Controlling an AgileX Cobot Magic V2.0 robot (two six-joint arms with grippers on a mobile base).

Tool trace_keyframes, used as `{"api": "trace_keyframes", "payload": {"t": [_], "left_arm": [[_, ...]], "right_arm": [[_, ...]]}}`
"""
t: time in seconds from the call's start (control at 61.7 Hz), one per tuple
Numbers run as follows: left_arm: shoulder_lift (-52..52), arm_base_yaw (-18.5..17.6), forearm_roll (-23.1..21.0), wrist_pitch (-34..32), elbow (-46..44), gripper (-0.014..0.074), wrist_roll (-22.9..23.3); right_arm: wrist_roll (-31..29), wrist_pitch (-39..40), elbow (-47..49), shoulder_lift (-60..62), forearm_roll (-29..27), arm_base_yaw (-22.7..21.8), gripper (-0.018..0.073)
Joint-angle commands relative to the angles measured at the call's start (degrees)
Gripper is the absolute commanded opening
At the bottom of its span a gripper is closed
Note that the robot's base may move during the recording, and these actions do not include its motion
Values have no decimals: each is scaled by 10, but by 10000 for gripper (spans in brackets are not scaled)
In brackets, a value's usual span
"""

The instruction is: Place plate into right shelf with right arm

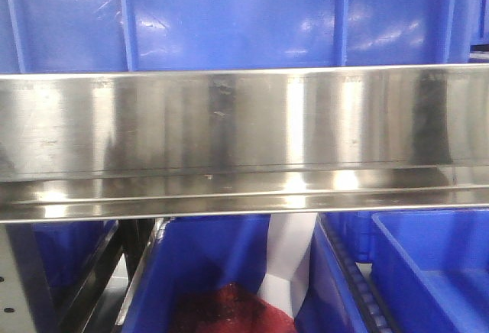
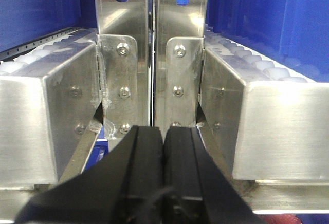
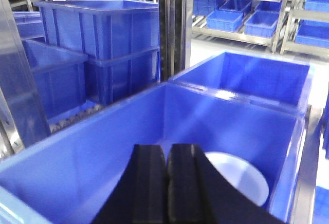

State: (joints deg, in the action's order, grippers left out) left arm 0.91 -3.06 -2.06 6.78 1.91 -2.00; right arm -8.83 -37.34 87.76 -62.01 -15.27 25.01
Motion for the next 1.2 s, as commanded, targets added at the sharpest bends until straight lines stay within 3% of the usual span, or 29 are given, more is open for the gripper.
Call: {"api": "trace_keyframes", "payload": {"t": [0.0,0.13,0.308,0.842,0.988,1.183], "left_arm": [[4,1,-3,-49,5,-47,2],[4,1,-3,-49,5,-47,2],[4,1,-3,-49,5,-47,2],[4,1,-3,-49,5,-47,2],[4,1,-3,-49,5,-47,2],[4,1,-3,-49,5,-47,2]], "right_arm": [[0,53,-4,15,0,-2,65],[0,90,-43,44,16,-2,65],[0,142,-131,123,103,-7,55],[66,347,-561,456,103,-211,56],[95,381,-662,521,103,-240,56],[95,380,-762,573,113,-241,56]]}}
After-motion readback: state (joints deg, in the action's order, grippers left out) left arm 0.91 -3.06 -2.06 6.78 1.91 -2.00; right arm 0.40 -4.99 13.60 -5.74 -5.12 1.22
